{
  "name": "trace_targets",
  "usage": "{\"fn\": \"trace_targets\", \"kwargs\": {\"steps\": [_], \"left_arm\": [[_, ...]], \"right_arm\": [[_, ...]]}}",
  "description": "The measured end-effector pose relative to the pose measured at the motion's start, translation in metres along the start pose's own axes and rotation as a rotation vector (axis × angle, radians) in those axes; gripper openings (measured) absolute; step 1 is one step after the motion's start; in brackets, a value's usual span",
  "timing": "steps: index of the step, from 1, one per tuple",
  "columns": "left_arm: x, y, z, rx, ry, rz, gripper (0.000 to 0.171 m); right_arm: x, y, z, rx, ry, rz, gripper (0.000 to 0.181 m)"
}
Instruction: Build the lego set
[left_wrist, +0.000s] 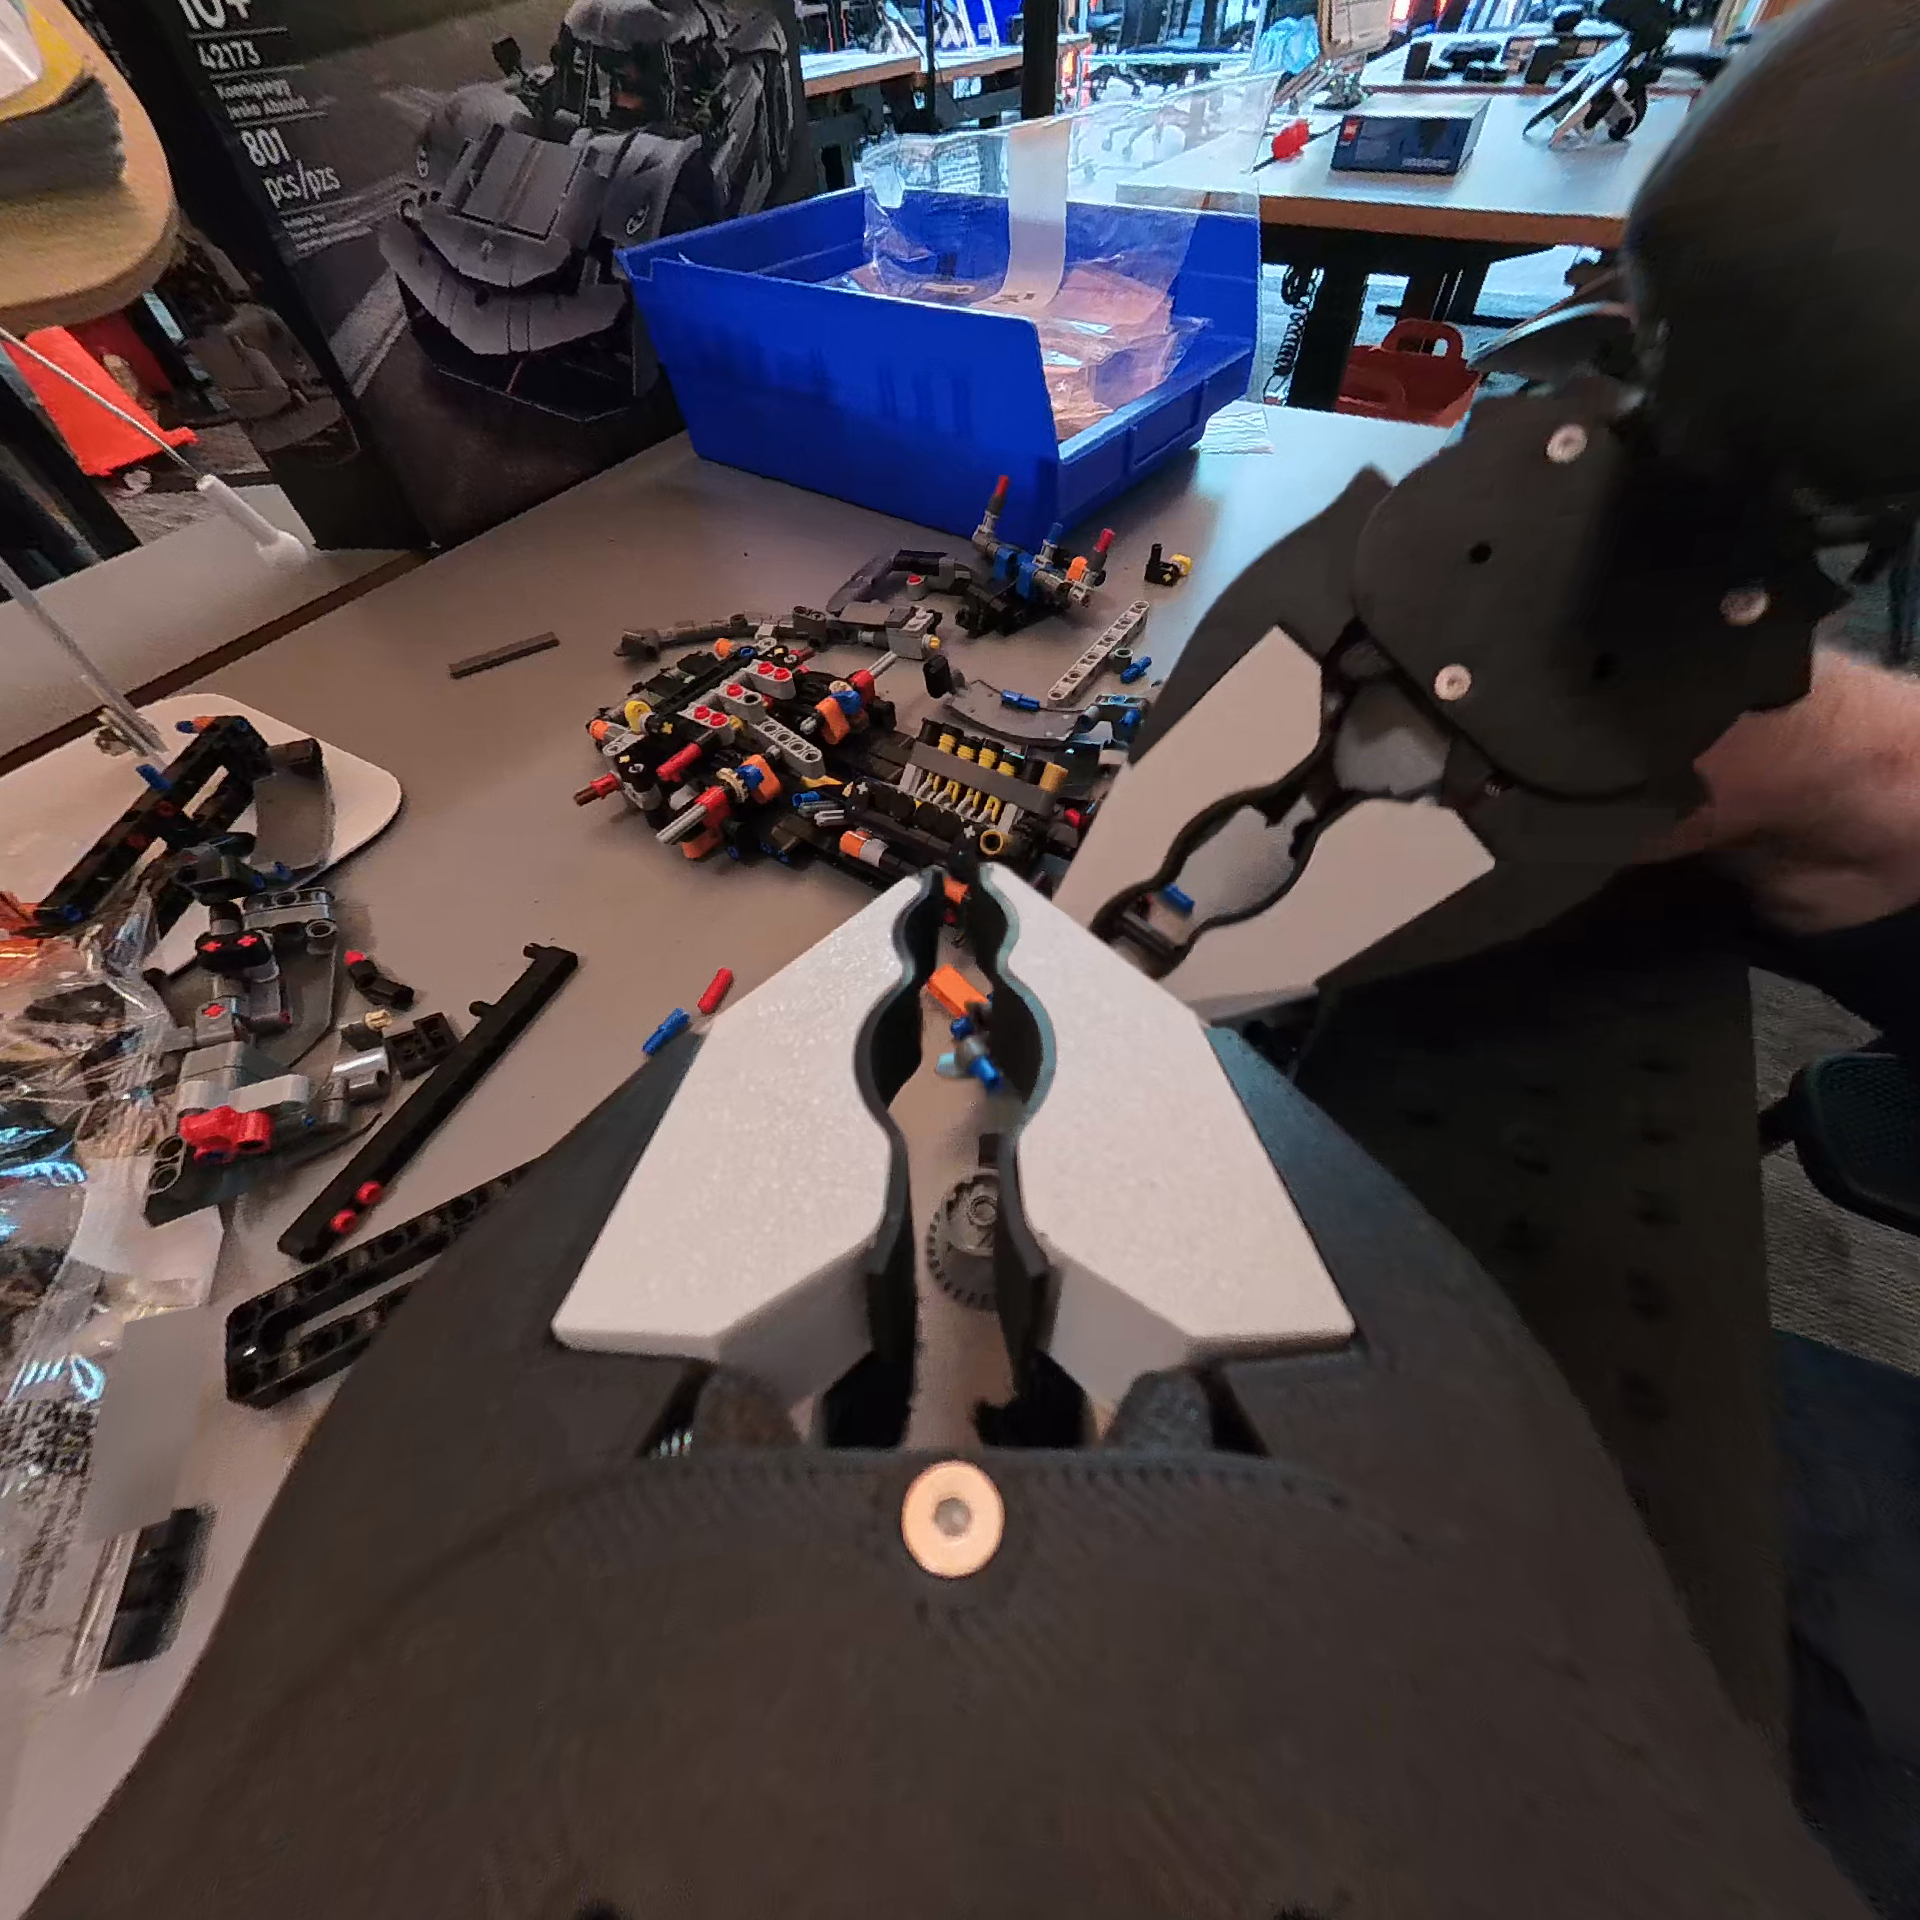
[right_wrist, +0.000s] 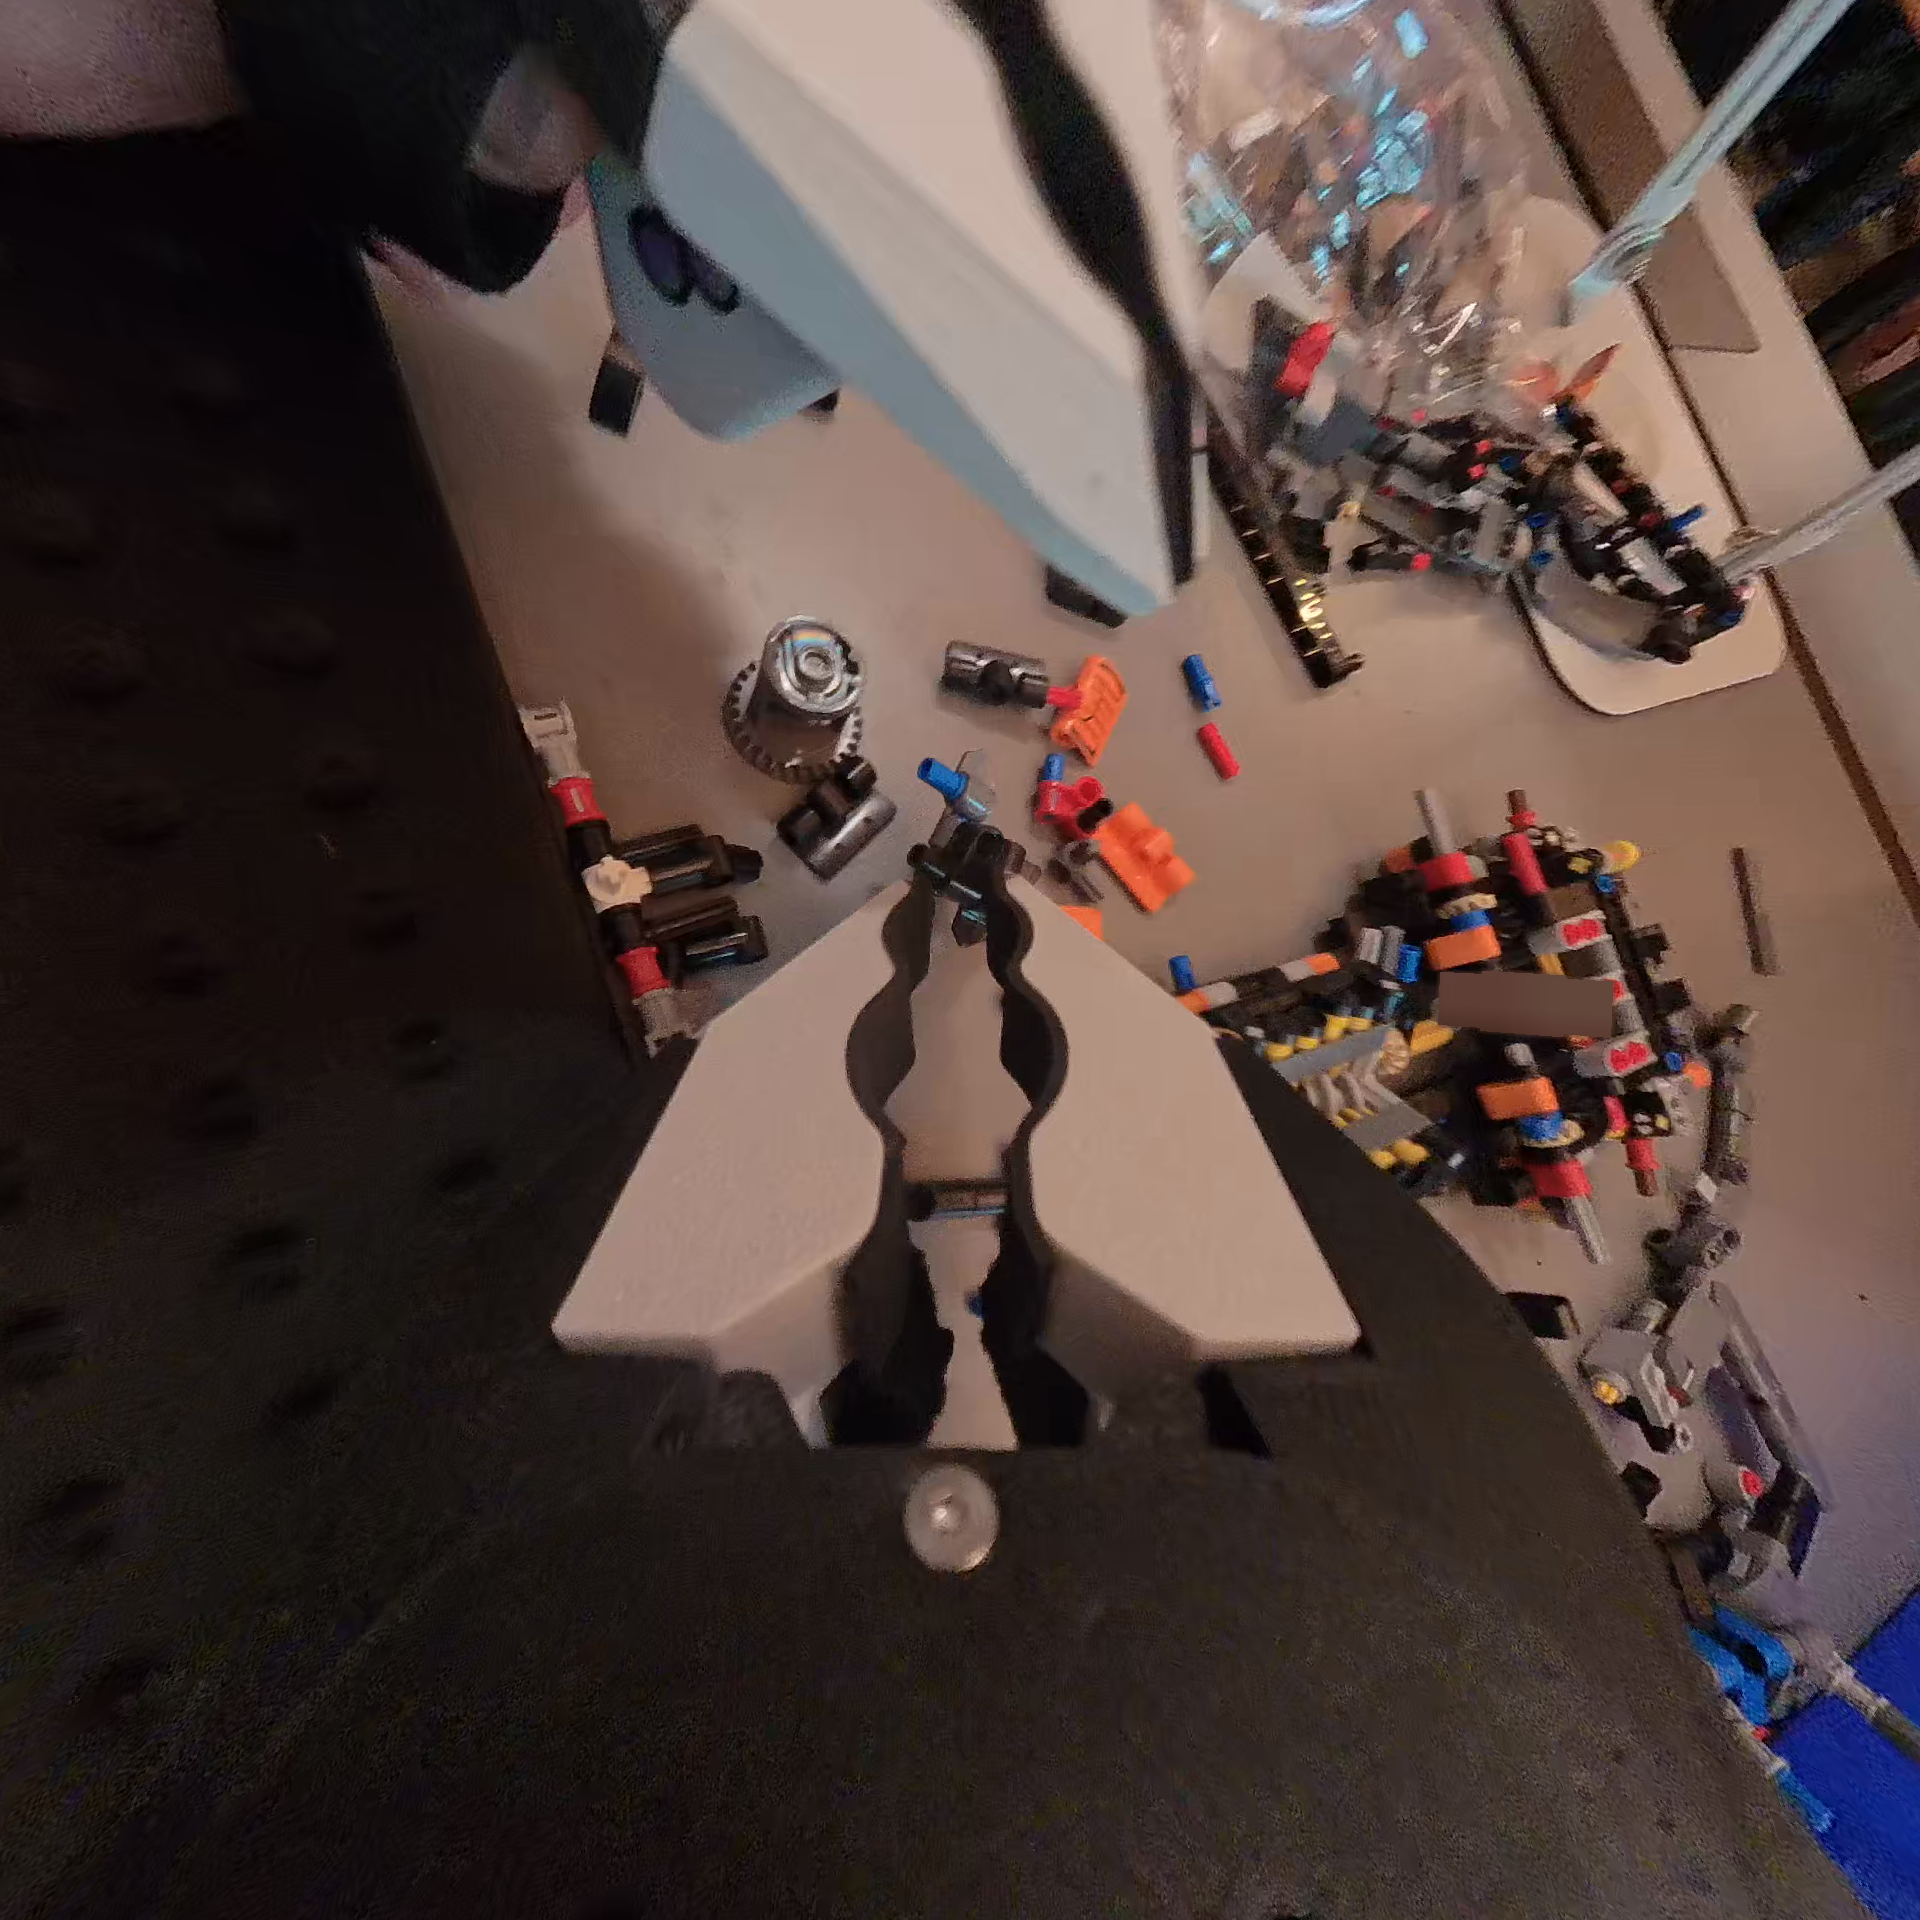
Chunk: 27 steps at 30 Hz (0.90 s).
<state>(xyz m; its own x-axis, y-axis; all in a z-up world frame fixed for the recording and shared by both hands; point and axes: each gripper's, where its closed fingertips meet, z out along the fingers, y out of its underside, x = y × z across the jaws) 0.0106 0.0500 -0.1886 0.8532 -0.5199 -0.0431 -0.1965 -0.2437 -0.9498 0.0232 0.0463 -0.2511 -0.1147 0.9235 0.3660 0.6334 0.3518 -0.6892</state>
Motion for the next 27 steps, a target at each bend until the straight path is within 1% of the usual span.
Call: {"fn": "trace_targets", "kwargs": {"steps": [3,6,8,10,12,15,16,17,18,19,25,27], "left_arm": [[0.002,0.007,0.0,-0.037,0.005,0.024,0.01],[0.006,0.01,0.002,-0.058,0.018,0.047,0.012],[0.009,0.014,0.005,-0.083,0.016,0.079,0.015],[0.011,0.018,0.008,-0.118,-0.005,0.143,0.022],[0.011,0.023,0.011,-0.156,-0.055,0.234,0.023],[0.008,0.03,0.015,-0.217,-0.119,0.338,0.02],[0.007,0.031,0.016,-0.226,-0.135,0.359,0.018],[0.006,0.03,0.016,-0.226,-0.148,0.375,0.014],[0.006,0.028,0.016,-0.221,-0.158,0.388,0.004],[0.005,0.027,0.015,-0.213,-0.167,0.397,0.0],[-0.001,0.032,0.013,-0.234,-0.169,0.358,0.0],[-0.003,0.033,0.012,-0.235,-0.151,0.327,0.007]], "right_arm": [[0.01,-0.004,-0.009,0.049,0.05,0.008,0.008],[0.015,-0.013,-0.018,0.112,0.083,-0.003,0.008],[0.016,-0.014,-0.02,0.122,0.1,-0.015,0.008],[0.016,-0.013,-0.02,0.116,0.103,-0.016,0.008],[0.017,-0.015,-0.021,0.124,0.112,-0.018,0.008],[0.018,-0.016,-0.023,0.135,0.113,-0.016,0.007],[0.017,-0.016,-0.023,0.139,0.115,-0.019,0.0],[0.017,-0.017,-0.024,0.144,0.118,-0.024,0.0],[0.017,-0.018,-0.025,0.149,0.117,-0.027,0.0],[0.016,-0.019,-0.025,0.153,0.113,-0.03,0.0],[0.014,-0.01,-0.018,0.114,0.088,-0.016,0.0],[0.014,-0.007,-0.016,0.098,0.079,-0.006,0.0]]}}
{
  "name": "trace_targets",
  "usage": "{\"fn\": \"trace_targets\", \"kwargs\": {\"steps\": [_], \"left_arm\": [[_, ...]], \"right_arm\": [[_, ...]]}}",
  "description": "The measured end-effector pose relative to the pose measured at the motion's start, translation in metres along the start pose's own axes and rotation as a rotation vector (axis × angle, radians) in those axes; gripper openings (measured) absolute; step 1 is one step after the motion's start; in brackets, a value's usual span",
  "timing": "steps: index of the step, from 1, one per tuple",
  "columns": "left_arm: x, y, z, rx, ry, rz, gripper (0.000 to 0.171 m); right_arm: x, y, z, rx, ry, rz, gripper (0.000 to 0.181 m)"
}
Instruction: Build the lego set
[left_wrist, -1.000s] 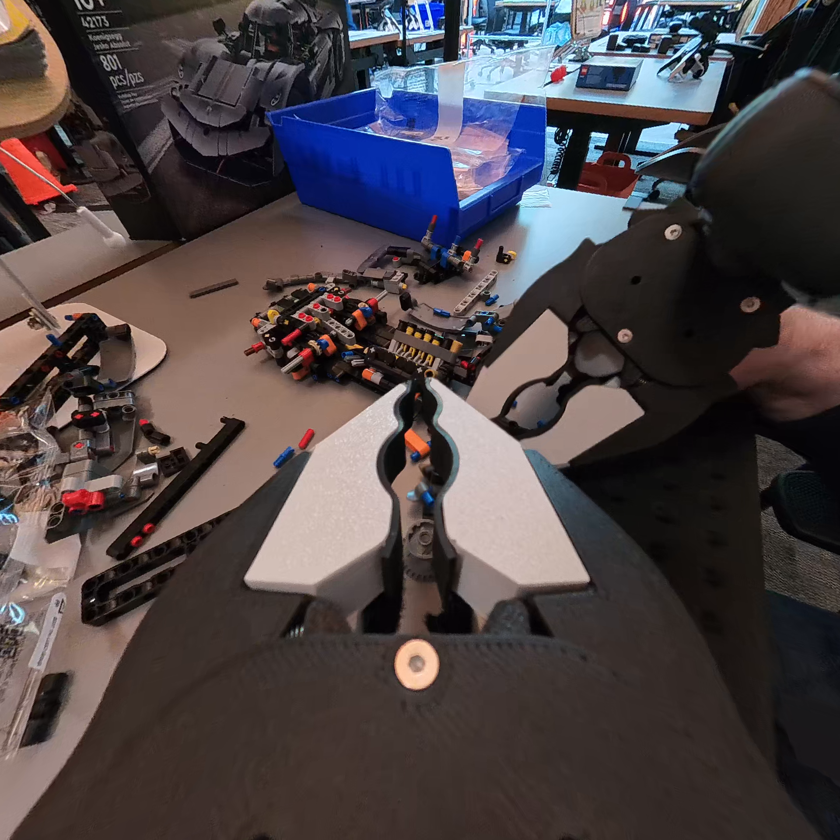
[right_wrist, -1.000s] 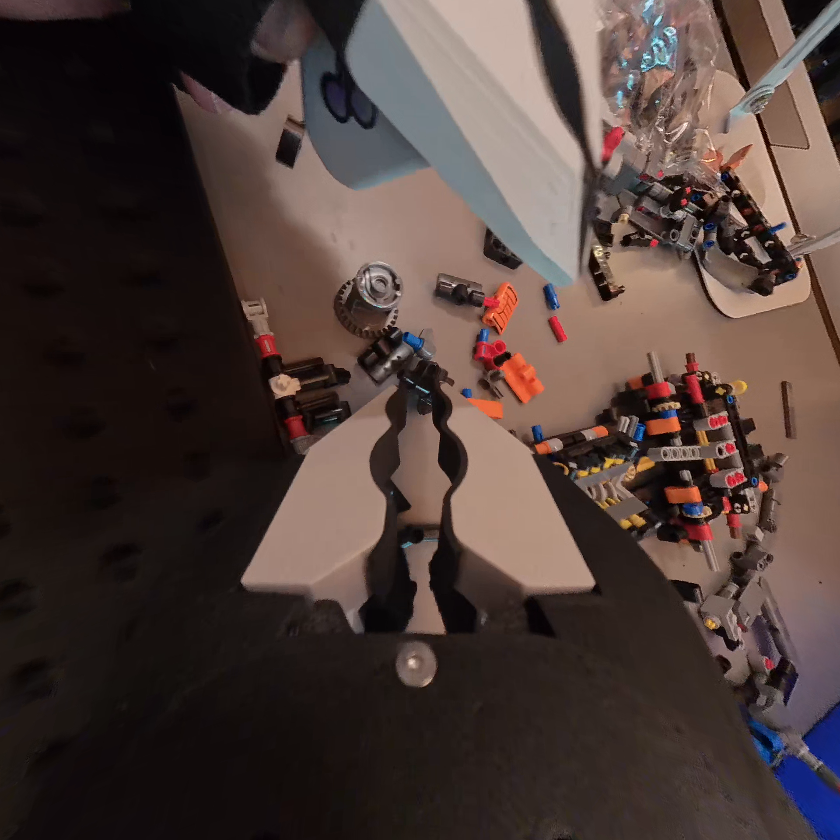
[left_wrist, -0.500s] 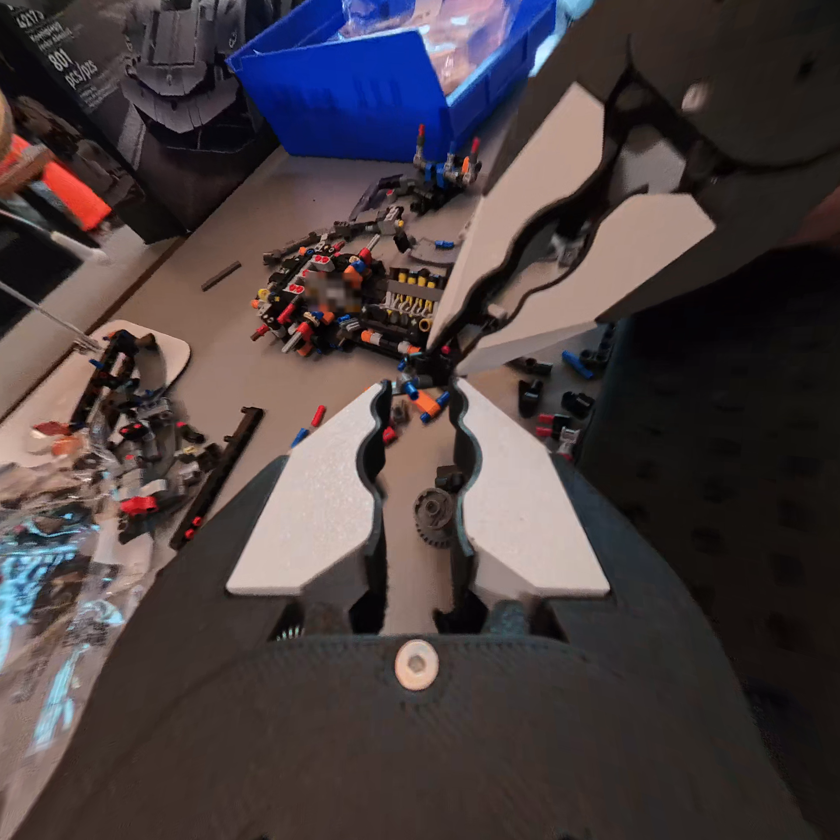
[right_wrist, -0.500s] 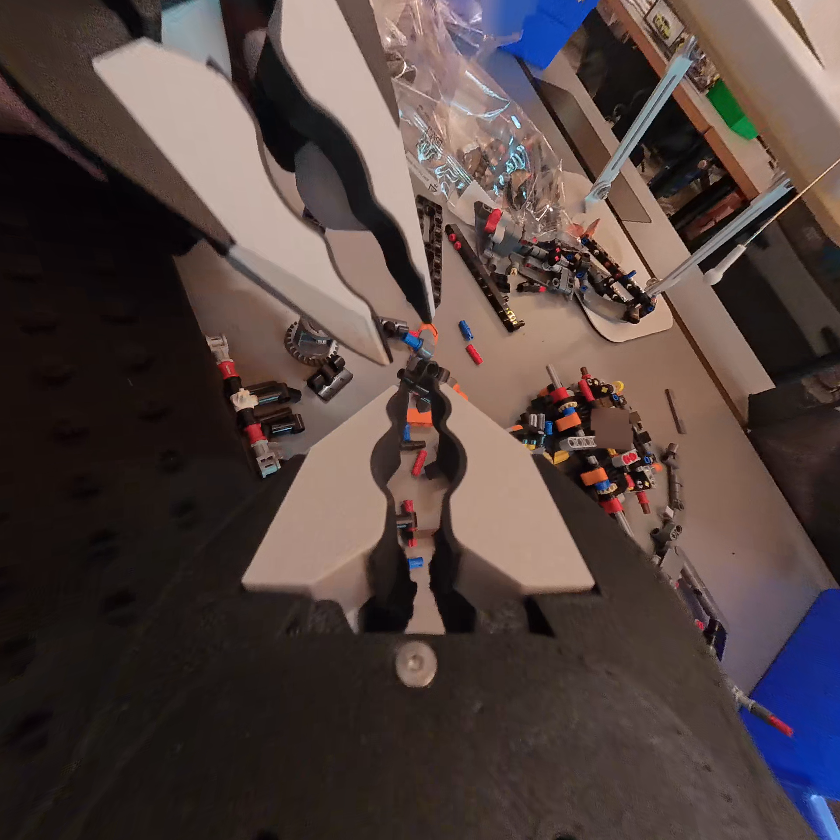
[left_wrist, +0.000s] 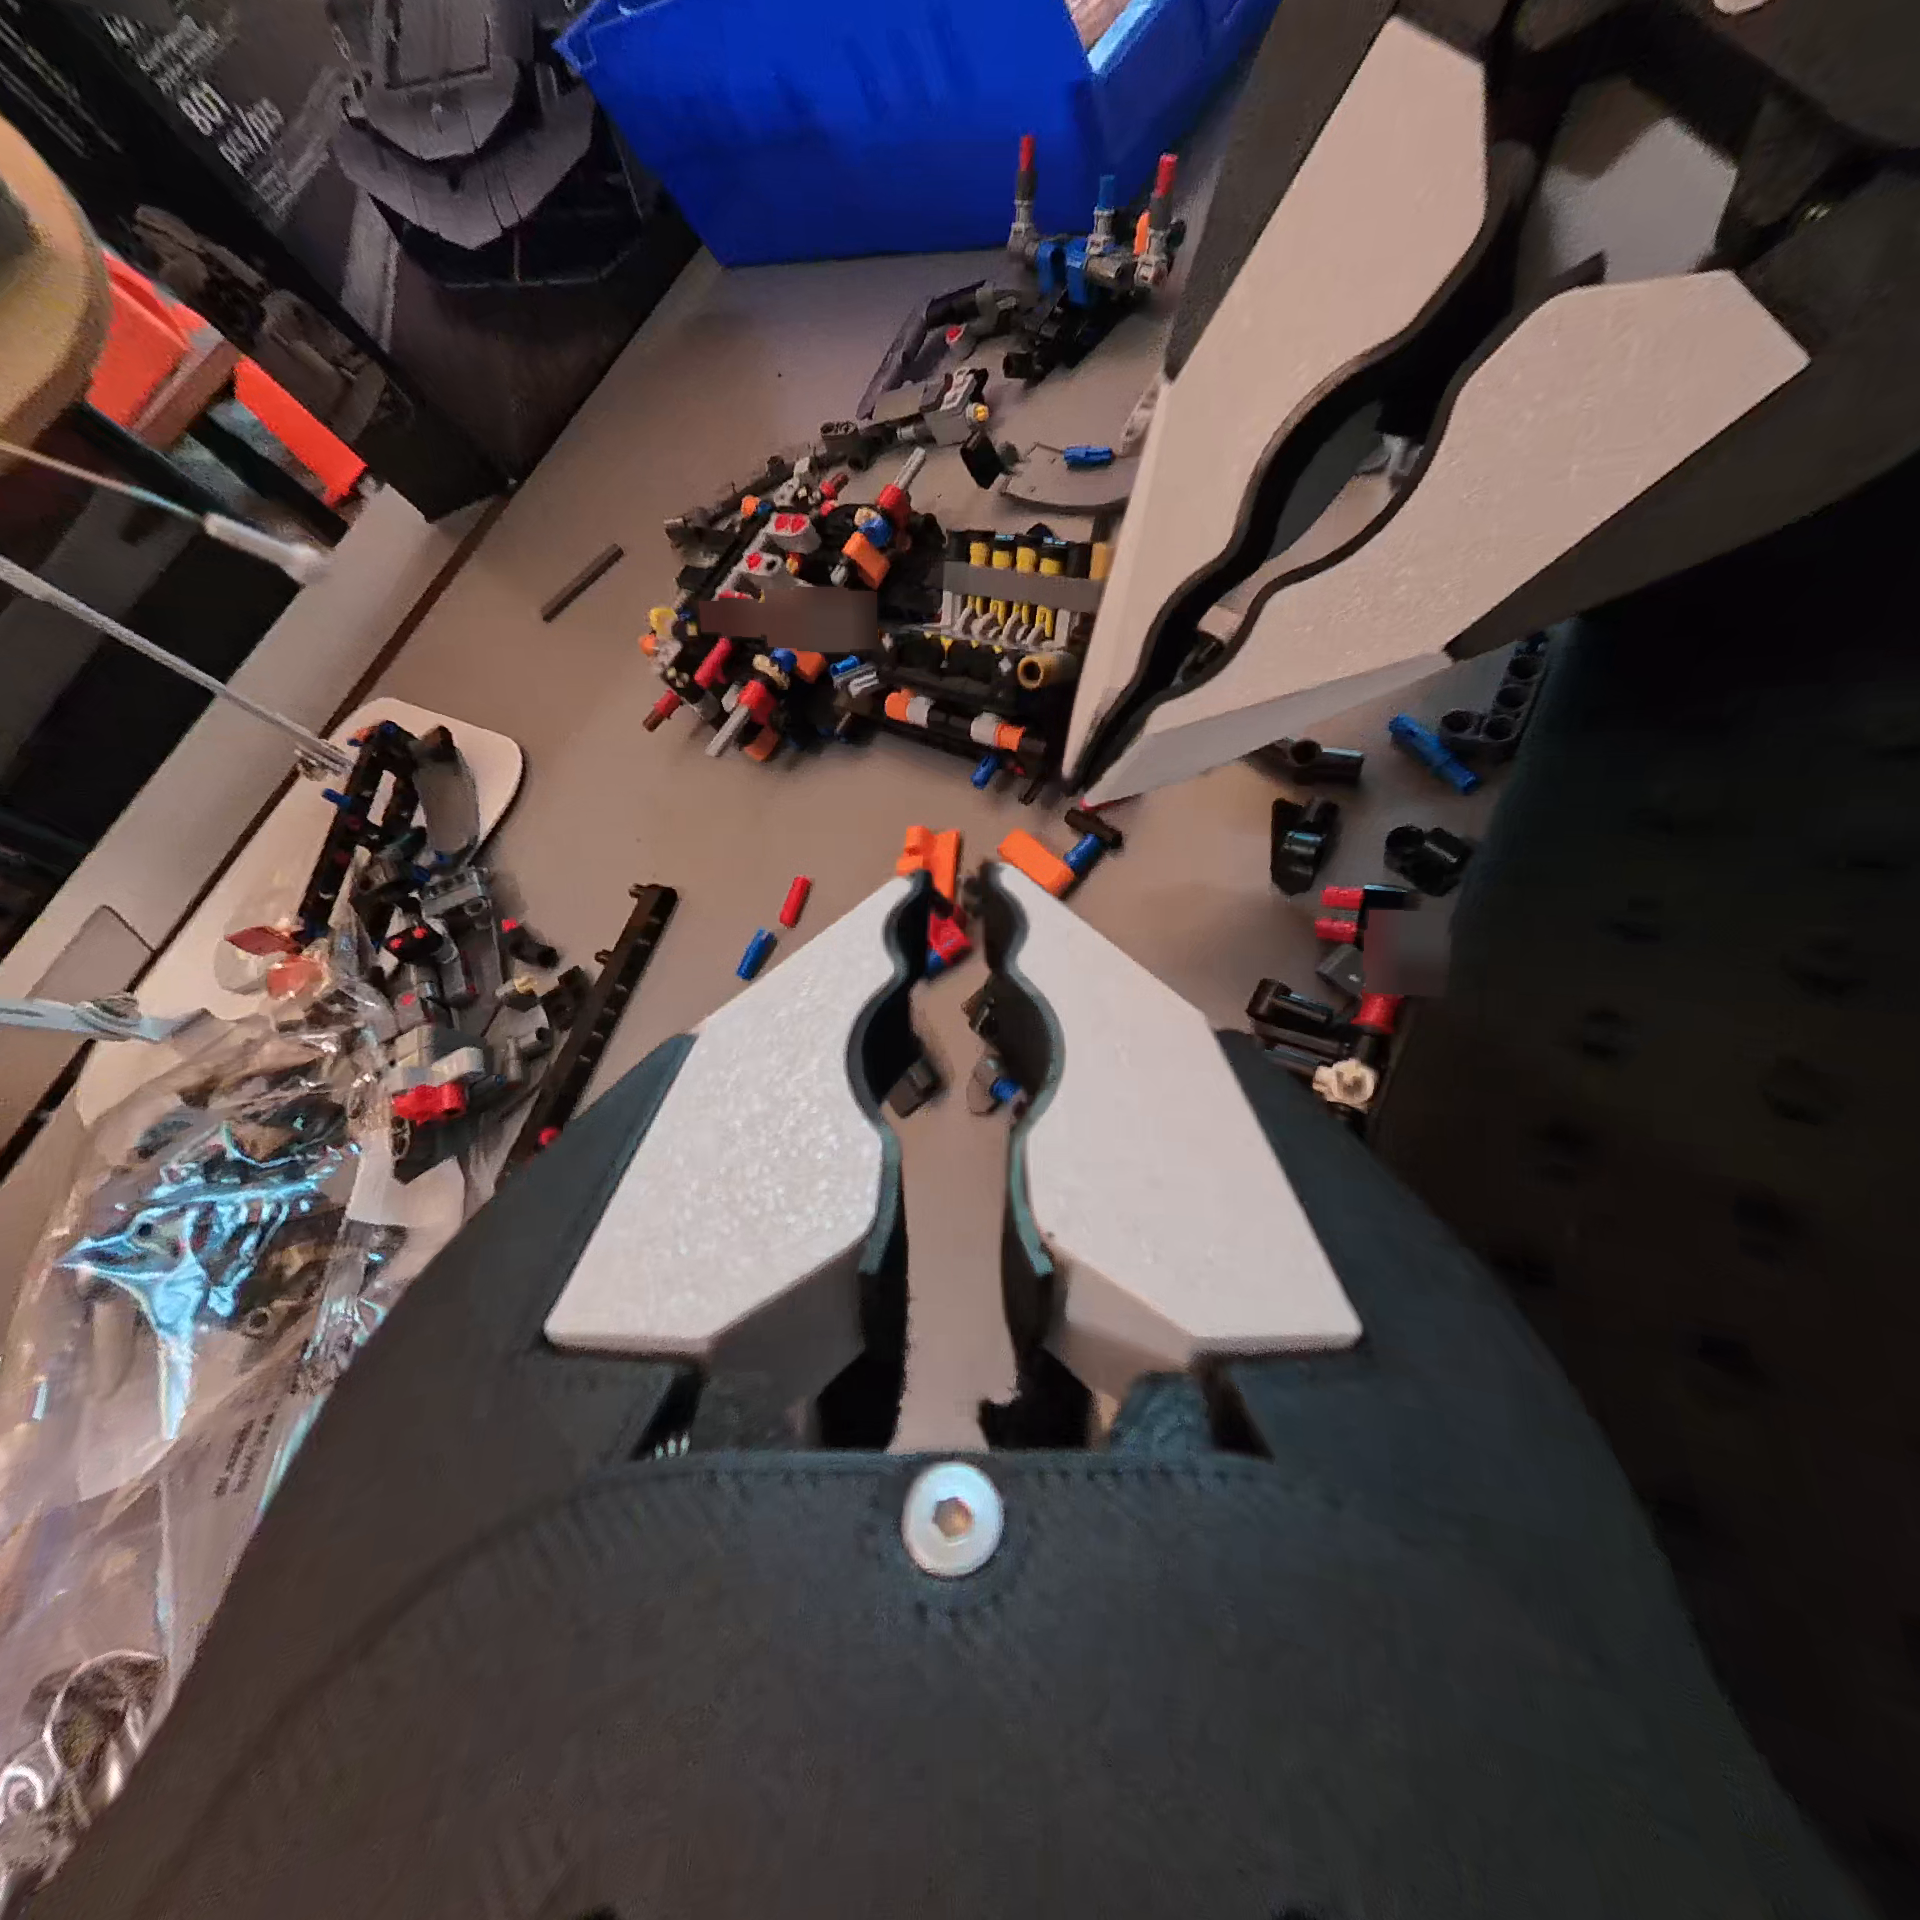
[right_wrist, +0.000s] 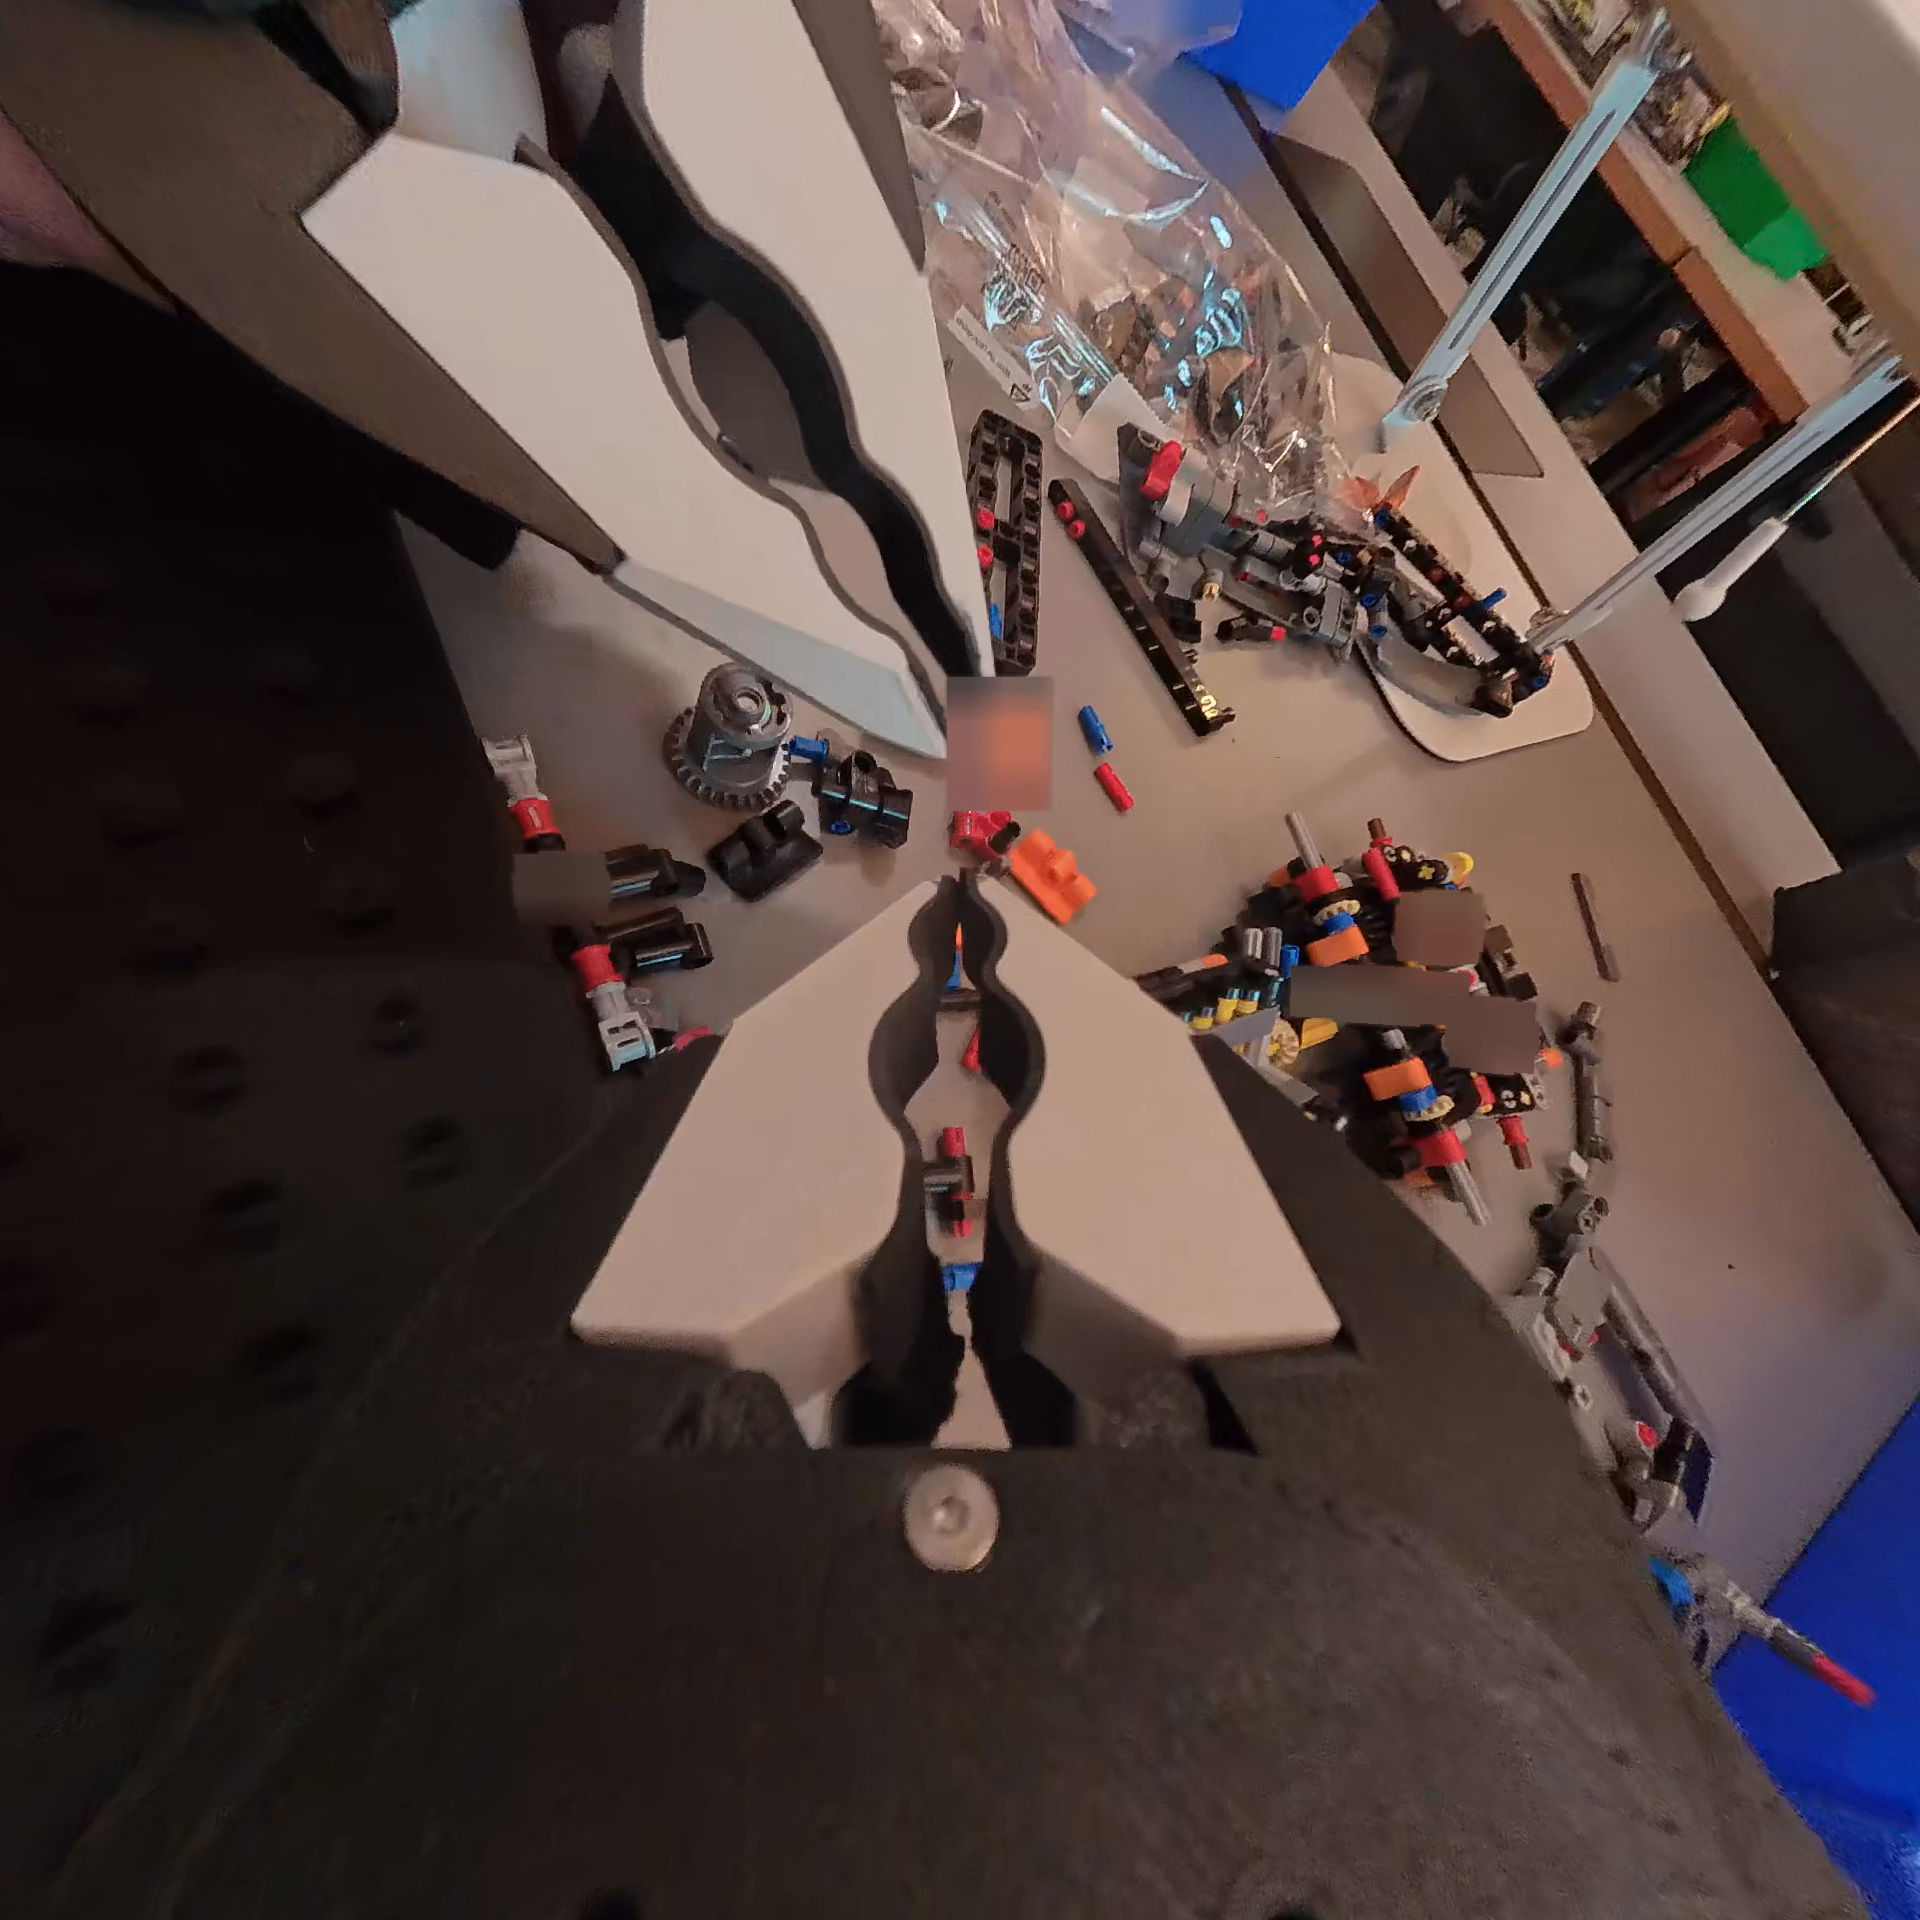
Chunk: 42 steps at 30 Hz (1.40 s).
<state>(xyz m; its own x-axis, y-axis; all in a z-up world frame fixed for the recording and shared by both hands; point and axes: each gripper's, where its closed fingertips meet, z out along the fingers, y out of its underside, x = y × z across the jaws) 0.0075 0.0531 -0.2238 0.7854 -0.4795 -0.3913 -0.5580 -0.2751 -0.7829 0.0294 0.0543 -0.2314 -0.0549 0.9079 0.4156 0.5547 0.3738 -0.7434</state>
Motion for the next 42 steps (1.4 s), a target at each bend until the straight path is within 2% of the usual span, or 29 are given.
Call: {"fn": "trace_targets", "kwargs": {"steps": [2,7,10,12,18,22,26,30,38,39,42], "left_arm": [[0.001,0.01,0.001,-0.038,0.033,-0.016,0.019],[0.008,0.028,0.004,-0.116,0.099,-0.032,0.023],[0.013,0.043,0.012,-0.214,0.12,-0.026,0.026],[0.013,0.048,0.016,-0.258,0.115,-0.025,0.021],[0.01,0.048,0.017,-0.27,0.085,-0.026,0.017],[0.012,0.036,0.015,-0.213,0.08,-0.002,0.016],[0.018,0.012,0.006,-0.063,0.169,-0.09,0.016],[0.026,-0.008,-0.007,0.067,0.296,-0.18,0.016],[0.029,-0.012,-0.012,0.088,0.339,-0.198,0.015],[0.031,-0.011,-0.012,0.083,0.351,-0.197,0.015],[0.033,-0.012,-0.014,0.09,0.351,-0.172,0.015]], "right_arm": [[0.001,0.001,0.0,-0.004,0.0,0.003,0.0],[-0.002,0.004,0.003,-0.02,-0.019,0.009,0.001],[-0.003,0.005,0.004,-0.024,-0.022,0.003,0.002],[-0.005,0.006,0.004,-0.028,-0.028,0.001,0.002],[-0.006,0.006,0.005,-0.028,-0.032,-0.002,0.002],[-0.006,0.003,0.004,-0.008,-0.035,-0.002,0.009],[-0.007,-0.002,0.003,0.007,-0.001,-0.083,0.021],[-0.011,-0.006,0.004,0.002,0.061,-0.243,0.02],[-0.008,-0.012,-0.001,-0.017,0.19,-0.434,0.011],[-0.008,-0.012,-0.002,-0.022,0.206,-0.455,0.003],[-0.009,-0.013,-0.004,-0.022,0.205,-0.456,0.003]]}}
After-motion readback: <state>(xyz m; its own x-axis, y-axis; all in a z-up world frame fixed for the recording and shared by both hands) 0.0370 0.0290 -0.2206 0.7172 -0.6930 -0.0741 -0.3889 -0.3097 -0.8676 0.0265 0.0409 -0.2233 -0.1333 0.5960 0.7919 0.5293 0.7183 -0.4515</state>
